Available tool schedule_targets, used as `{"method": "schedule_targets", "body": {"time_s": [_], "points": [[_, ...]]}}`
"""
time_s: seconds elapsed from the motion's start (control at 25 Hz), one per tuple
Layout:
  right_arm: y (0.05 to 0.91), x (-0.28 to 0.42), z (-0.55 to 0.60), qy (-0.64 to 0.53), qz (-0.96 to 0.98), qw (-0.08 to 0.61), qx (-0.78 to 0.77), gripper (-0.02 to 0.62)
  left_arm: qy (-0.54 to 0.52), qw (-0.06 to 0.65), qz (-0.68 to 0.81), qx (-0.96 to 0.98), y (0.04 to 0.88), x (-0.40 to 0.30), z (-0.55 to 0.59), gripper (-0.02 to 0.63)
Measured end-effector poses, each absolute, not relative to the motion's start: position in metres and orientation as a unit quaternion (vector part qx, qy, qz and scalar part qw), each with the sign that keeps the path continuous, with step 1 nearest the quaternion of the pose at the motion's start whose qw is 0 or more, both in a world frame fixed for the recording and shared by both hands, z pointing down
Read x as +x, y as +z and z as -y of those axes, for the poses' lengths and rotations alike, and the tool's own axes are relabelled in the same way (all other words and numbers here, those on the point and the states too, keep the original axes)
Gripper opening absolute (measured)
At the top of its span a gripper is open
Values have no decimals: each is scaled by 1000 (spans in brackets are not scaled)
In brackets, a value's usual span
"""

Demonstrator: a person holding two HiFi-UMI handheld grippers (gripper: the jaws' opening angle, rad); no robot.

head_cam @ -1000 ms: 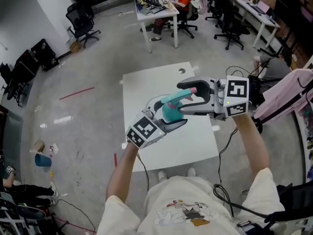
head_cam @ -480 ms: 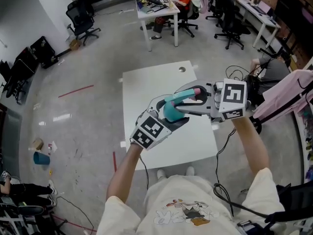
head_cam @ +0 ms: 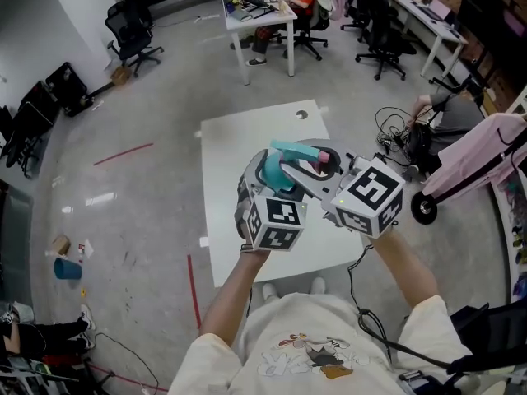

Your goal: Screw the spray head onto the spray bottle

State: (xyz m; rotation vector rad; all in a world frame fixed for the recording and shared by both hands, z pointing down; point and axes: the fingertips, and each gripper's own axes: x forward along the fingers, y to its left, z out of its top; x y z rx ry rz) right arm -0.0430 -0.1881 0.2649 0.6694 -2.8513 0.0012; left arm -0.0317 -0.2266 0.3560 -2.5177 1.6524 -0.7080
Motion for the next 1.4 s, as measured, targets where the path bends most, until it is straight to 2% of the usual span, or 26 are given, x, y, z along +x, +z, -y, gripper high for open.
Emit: {"method": "schedule_targets", "body": {"time_s": [0.2, 0.32, 0.48, 0.72, 0.84, 1.24, 1.28, 1.32, 1.4], "points": [[273, -41, 188, 12, 952, 113, 284, 143, -209, 10, -527, -824, 361, -24, 227, 405], [275, -38, 178, 40, 965, 104, 237, 236, -201, 2, -492, -847, 365, -19, 225, 405], [268, -21, 157, 43, 982, 96, 158, 264, -181, -17, -401, -898, 367, -12, 214, 405], [239, 15, 139, 40, 999, 32, 5, 262, -125, -37, -106, -986, 353, 7, 143, 405], [237, 13, 133, 44, 998, 31, -37, 262, -115, -27, -6, -993, 342, 12, 108, 405], [255, -22, 86, 64, 981, 48, -177, 258, -162, -22, 83, -983, 347, 31, 67, 405], [255, -24, 85, 60, 980, 51, -181, 220, -161, -24, 81, -983, 347, 30, 68, 405], [254, -25, 85, 56, 980, 53, -181, 141, -159, -27, 77, -984, 346, 29, 70, 405], [254, -28, 88, 49, 982, 55, -174, 135, -153, -30, 63, -986, 344, 27, 76, 405]]}}
